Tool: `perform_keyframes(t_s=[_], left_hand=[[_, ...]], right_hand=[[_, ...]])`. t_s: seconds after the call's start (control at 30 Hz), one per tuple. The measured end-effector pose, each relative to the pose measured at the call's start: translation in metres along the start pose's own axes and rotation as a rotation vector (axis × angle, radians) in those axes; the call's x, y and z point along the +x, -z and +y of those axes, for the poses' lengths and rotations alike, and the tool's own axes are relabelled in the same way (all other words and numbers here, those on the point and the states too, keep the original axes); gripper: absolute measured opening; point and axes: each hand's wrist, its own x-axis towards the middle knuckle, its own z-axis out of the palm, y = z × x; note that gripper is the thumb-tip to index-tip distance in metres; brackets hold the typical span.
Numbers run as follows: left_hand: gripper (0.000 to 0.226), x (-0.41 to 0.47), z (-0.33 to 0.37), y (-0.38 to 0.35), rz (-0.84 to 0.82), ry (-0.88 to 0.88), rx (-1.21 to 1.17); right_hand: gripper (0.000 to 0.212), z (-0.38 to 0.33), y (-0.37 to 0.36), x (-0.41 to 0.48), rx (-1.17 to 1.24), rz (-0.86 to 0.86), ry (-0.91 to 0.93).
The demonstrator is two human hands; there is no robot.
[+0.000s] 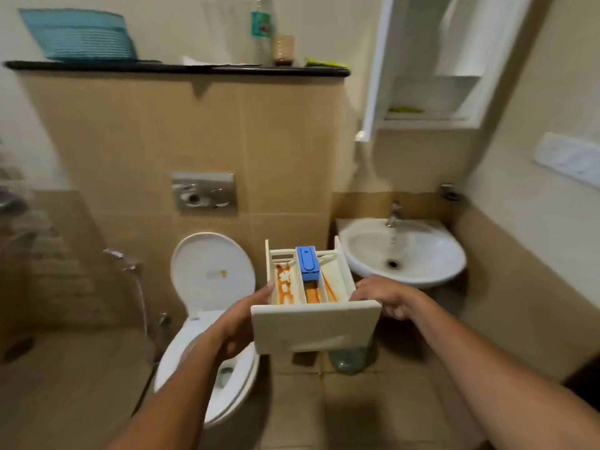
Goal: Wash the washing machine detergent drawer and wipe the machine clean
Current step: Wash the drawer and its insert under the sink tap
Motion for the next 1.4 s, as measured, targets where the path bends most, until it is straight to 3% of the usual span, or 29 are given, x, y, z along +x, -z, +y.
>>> perform_keyframes(t_s=[0.03, 0.17, 0.3, 0.47, 0.57, 0.7, 0.87, 0.93, 1.0, 1.1, 1.17, 1.3, 1.4], left_hand=[[0.049, 0.012, 0.005, -0.009, -0.048, 0.028, -0.018], [0.046, 0.065, 0.016, -0.047, -0.153, 0.128, -0.02], [0.025, 0.1, 0.017, -0.093, -0.099, 0.094, -0.012], [0.031, 0.15, 0.024, -0.136, -0.11, 0.093, -0.002], [0.031, 0.187, 0.024, -0.166, -0.054, 0.088, -0.047], [0.038, 0.25, 0.021, -0.216, 0.059, 0.092, -0.157], [0.037, 0.324, 0.017, -0.298, 0.168, 0.121, -0.381], [0.04, 0.349, 0.018, -0.327, 0.208, 0.12, -0.478], [0.047, 0.376, 0.017, -0.352, 0.273, 0.133, -0.538], [0.059, 0.406, 0.016, -0.369, 0.343, 0.16, -0.591], [0.061, 0.425, 0.014, -0.372, 0.361, 0.178, -0.582], [0.038, 0.468, 0.011, -0.361, 0.316, 0.176, -0.568], [0.039, 0.5, 0.01, -0.351, 0.306, 0.185, -0.617]], right_hand=[[0.027, 0.002, 0.013, -0.003, 0.013, 0.012, -0.017], [0.007, 0.007, 0.061, -0.009, 0.086, 0.125, -0.041], [0.037, 0.021, 0.105, -0.003, 0.203, 0.287, -0.072], [0.03, 0.049, 0.152, 0.017, 0.683, 0.507, 0.021], [0.036, 0.069, 0.178, 0.037, 0.721, 0.594, 0.081], [0.053, 0.092, 0.219, 0.076, 0.695, 0.483, 0.09], [0.11, 0.102, 0.277, 0.142, 0.543, 0.32, 0.027], [0.117, 0.096, 0.294, 0.165, 0.501, 0.251, 0.01], [0.108, 0.09, 0.314, 0.192, 0.467, 0.199, 0.005], [0.068, 0.085, 0.335, 0.233, 0.444, 0.156, 0.001], [0.052, 0.087, 0.346, 0.257, 0.456, 0.141, 0.002], [0.054, 0.1, 0.364, 0.296, 0.506, 0.116, 0.011], [0.056, 0.103, 0.376, 0.322, 0.494, 0.107, -0.026]])
